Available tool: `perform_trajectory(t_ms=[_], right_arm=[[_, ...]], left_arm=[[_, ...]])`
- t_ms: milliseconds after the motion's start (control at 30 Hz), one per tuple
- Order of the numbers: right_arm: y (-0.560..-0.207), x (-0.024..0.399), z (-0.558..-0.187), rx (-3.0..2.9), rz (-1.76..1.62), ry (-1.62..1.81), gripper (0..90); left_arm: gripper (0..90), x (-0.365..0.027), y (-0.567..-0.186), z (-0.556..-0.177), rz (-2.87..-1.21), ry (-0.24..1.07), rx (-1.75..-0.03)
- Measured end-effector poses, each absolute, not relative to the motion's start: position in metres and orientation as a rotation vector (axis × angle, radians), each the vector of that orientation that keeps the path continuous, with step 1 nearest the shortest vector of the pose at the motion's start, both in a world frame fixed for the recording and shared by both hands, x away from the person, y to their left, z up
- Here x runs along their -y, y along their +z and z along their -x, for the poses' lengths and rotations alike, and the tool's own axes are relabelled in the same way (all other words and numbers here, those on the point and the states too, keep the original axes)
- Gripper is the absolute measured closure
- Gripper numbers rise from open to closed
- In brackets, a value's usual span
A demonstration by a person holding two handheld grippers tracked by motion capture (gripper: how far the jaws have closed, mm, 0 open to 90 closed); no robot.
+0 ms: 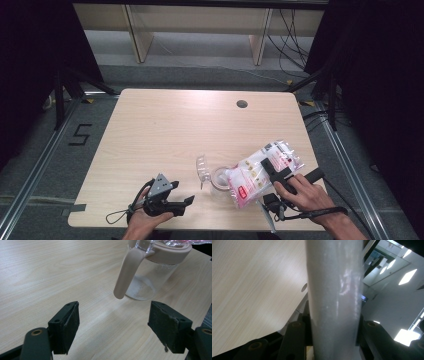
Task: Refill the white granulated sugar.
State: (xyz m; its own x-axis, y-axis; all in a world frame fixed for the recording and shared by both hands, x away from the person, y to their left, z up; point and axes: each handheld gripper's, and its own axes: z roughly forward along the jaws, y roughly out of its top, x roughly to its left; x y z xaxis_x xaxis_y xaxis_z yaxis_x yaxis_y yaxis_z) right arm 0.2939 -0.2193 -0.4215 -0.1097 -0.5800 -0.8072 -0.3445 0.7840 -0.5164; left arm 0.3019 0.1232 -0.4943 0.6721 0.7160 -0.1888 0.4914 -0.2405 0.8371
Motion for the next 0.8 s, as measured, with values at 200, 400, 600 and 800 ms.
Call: perform_trajectory(t_ms=[200,400,600,800], right_arm=[[-0.4210,0.2189,-0.2942,-1.718,0.735,-0.233,68.6],[-0.4214,0.2189,-0.2945,-1.722,0.735,-0.233,69.0],[-0.4214,0.2192,-0.2941,-1.720,0.738,-0.233,69.3],[-0.4219,0.2194,-0.2939,-1.716,0.743,-0.231,69.8]], left_arm=[[24.5,-0.1232,-0.4944,-0.3021,-1.898,0.285,-0.946],[24.6,-0.1232,-0.4946,-0.3022,-1.894,0.285,-0.944],[24.6,-0.1233,-0.4944,-0.3021,-1.899,0.285,-0.946],[24.6,-0.1232,-0.4943,-0.3017,-1.899,0.289,-0.952]])
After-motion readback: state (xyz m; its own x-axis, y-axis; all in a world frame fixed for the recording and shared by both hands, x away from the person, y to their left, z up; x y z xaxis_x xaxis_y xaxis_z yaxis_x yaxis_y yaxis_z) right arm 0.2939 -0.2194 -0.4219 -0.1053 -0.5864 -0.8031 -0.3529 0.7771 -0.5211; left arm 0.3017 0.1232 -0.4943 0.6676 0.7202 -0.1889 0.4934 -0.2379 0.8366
